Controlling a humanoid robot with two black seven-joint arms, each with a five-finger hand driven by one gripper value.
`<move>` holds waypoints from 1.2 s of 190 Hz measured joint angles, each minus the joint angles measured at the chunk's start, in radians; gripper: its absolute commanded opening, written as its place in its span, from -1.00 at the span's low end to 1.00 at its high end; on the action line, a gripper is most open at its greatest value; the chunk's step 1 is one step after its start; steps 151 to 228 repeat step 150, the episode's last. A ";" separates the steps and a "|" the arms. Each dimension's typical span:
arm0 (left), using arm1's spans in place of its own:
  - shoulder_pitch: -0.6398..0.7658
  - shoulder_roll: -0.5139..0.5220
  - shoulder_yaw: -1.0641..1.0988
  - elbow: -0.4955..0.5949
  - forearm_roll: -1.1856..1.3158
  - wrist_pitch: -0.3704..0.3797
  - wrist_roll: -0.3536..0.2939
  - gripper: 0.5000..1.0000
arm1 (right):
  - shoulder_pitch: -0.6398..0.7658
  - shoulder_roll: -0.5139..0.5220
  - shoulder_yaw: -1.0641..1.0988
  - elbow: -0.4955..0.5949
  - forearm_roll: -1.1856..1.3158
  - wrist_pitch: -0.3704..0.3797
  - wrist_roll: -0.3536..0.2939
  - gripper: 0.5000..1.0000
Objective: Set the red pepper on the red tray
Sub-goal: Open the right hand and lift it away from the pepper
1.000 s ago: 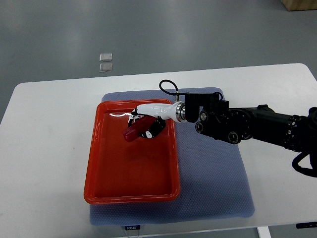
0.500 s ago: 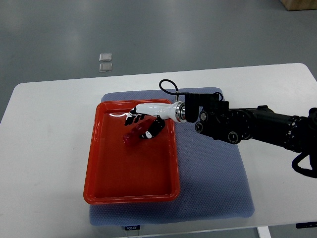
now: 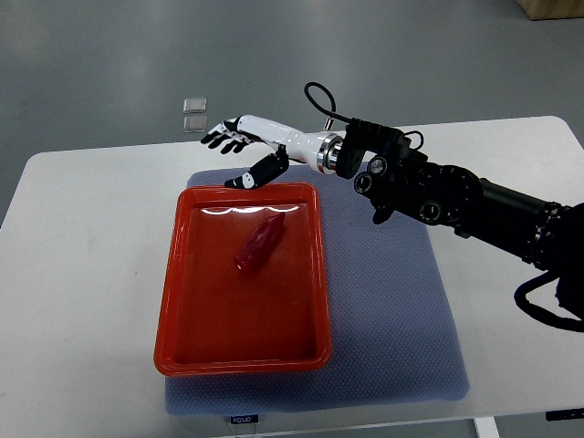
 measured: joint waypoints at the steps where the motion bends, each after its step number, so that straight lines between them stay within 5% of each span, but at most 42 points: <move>1: 0.000 0.000 0.000 0.000 0.000 0.000 0.000 1.00 | -0.007 0.000 0.020 0.000 0.013 0.000 0.002 0.15; 82: 0.000 0.000 0.000 -0.001 0.000 -0.001 0.000 1.00 | -0.320 0.000 0.621 -0.006 0.642 0.018 0.027 0.60; 228: 0.000 0.000 -0.003 -0.001 0.000 -0.001 0.000 1.00 | -0.406 0.000 0.653 -0.020 0.693 0.018 0.033 0.62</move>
